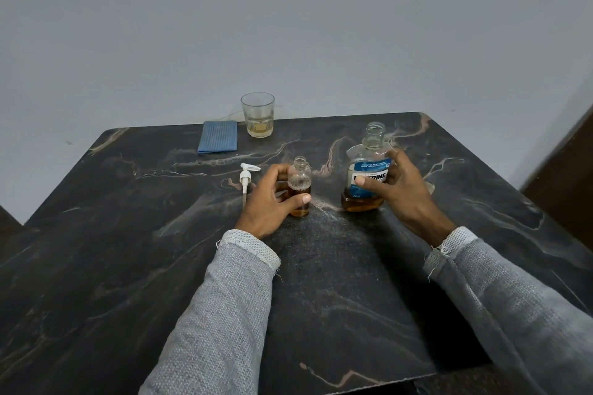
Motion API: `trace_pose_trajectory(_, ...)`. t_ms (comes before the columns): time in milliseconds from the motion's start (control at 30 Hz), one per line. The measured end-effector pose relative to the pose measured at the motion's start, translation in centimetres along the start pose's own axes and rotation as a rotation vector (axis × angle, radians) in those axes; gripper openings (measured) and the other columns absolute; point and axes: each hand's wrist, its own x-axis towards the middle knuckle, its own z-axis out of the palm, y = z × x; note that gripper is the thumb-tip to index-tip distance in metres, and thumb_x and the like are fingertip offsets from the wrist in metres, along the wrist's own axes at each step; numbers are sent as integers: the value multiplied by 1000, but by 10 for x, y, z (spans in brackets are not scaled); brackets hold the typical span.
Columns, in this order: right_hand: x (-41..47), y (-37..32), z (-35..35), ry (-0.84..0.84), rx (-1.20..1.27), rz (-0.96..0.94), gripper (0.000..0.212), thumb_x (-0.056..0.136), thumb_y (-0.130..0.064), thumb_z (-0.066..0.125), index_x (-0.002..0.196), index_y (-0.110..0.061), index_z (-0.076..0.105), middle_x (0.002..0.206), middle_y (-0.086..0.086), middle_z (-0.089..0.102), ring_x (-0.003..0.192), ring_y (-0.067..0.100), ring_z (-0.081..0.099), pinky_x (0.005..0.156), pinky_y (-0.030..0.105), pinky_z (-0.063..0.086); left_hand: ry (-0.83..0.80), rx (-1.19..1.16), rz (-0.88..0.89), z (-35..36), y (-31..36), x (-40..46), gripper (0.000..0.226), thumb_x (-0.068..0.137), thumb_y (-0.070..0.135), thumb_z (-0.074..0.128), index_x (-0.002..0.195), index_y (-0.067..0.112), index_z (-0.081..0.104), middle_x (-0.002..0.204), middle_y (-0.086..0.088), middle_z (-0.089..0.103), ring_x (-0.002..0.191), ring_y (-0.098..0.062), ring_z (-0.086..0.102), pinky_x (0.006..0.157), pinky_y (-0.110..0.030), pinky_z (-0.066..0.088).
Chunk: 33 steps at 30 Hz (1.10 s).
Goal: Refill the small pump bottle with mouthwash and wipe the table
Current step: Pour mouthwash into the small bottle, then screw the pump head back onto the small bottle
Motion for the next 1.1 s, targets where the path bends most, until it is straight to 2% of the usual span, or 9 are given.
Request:
trace_pose_trajectory(100,-3,-1,1,5,0,-6,65,67,-23,80,125,-22,50,120,1,67,109,14,67,86,28,57,1,-5,-2,0,0,0,47,78,7,77,117,17,52,120,1,62,115,-12,59,102,-29,46)
trace_pose_trajectory(233,-6,2,1,3,27,4,69,68,-22,79,129,-18,47,120,2,68,108,14,67,82,25,56,-4,-12,-4,0,1,-1,46,79,6,76,115,20,52,117,6,62,111,-2,59,98,-22,47)
trace_pose_trajectory(367,-4,5,-2,-14,34,21,70,70,-19,79,132,-21,46,124,3,66,112,15,66,88,30,56,-6,-14,1,0,2,-1,46,78,7,77,112,25,52,118,6,62,113,-4,58,96,-20,46)
trace_pose_trajectory(633,-3,7,-2,-42,36,41,79,73,-18,77,141,-20,38,130,4,62,117,16,62,97,39,53,-7,-15,11,0,0,-1,46,78,9,77,110,31,52,119,6,62,115,-8,59,102,-28,46)
trace_pose_trajectory(833,-13,12,-3,-53,-2,12,82,78,-5,75,145,-21,32,132,2,60,121,16,60,104,43,48,-41,-36,3,-3,-1,-1,52,76,7,79,113,31,52,121,6,61,117,-8,57,107,-33,44)
trace_pose_trajectory(967,-27,10,-4,78,-74,-12,91,74,-16,81,147,-27,28,136,2,52,124,13,53,100,32,49,-105,-61,-16,-9,1,-4,71,73,10,82,132,25,45,133,0,55,127,-12,52,111,-31,39)
trace_pose_trajectory(1033,-35,8,-2,198,-116,-32,82,74,-23,82,140,-27,34,127,3,53,116,10,55,91,23,50,-122,-75,-18,-14,3,-5,75,75,15,80,139,21,41,133,0,55,127,-11,51,108,-27,40)
trace_pose_trajectory(1100,-43,7,4,314,-133,-56,68,75,-28,82,129,-25,40,115,4,55,105,11,57,86,22,51,-97,-94,-10,-21,5,-5,70,81,22,75,142,20,40,128,2,56,122,-9,54,101,-24,44)
